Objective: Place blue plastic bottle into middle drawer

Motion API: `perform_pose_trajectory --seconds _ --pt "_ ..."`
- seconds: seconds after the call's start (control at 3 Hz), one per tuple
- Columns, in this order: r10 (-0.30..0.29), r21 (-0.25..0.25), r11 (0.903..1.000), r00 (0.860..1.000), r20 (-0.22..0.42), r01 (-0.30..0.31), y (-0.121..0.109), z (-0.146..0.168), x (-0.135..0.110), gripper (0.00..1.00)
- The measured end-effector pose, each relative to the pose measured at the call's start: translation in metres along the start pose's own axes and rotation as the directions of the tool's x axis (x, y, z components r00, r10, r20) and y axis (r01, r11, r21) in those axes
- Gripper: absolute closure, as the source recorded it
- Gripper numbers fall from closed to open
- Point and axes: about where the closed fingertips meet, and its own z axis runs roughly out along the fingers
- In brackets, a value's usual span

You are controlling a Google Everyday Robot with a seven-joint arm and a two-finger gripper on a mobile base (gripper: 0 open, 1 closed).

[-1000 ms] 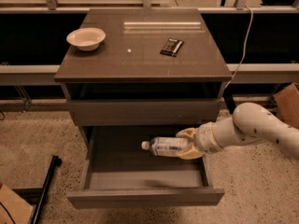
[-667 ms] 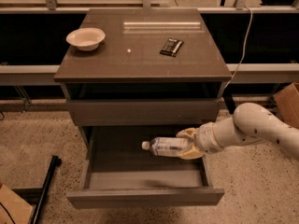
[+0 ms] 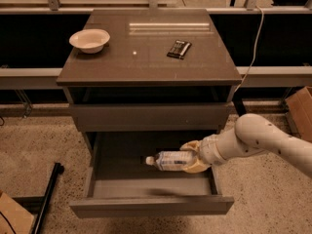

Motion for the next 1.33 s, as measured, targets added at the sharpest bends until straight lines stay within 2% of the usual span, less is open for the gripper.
perform_pose_trajectory --seconds 0.33,0.67,1.0,1.33 --pt "0.019 -0.005 0.9998 1.0 -0.006 -0.019 0.002 0.032 0.024 1.0" --pt "0.072 0.002 0.9974 0.997 0.038 -0.072 0.001 0.079 0.05 0.99" --pt "0.126 -0.009 0.992 0.989 0.075 -0.126 0.0 0.113 0.065 0.76" --pt "0.191 -0.036 0.9815 0.974 0.119 -0.188 0.004 0.145 0.076 0.45"
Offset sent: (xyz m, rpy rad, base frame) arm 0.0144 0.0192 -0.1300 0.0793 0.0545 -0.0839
